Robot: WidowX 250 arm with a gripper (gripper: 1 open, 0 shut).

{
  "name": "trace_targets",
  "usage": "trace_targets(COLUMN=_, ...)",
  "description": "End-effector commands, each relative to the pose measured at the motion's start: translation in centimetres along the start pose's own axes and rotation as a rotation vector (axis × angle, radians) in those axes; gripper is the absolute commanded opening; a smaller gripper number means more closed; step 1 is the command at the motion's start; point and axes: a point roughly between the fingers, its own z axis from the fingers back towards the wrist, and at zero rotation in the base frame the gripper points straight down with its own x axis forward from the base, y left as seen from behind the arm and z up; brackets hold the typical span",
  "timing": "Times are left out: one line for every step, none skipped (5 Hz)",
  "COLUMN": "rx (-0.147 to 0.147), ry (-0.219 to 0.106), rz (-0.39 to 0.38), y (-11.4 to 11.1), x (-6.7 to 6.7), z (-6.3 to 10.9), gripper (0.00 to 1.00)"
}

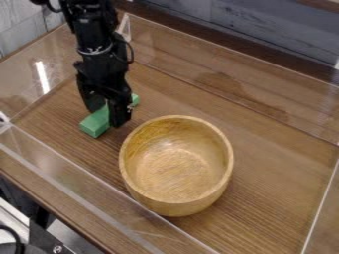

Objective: Put the green block in the brown bowl

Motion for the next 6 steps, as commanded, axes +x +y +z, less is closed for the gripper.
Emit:
trace_targets(rx=0.013, ry=-0.028, rz=0.014, y=0.7, x=0.5, z=0.4, gripper=1.0)
trace_targets(rx=0.006, ry=-0.025, rz=0.017, y=0.7, x=0.6, z=0.0, gripper=1.0)
trace_targets(rx=-0.001, ry=-0.021, rz=0.02, y=0.7, x=0.7, z=-0.5, gripper=1.0)
trace_targets(rx=-0.008, ry=-0.016, rz=0.024, y=0.8, x=0.7, z=-0.9, gripper=1.0)
trace_targets(rx=-0.016, ry=-0.008, rz=0.029, y=0.8, x=0.8, z=-0.9, gripper=0.0)
trace_targets(rx=-0.025, ry=0.008, rz=0.04, y=0.5, x=0.7, z=-0.5, gripper=0.0)
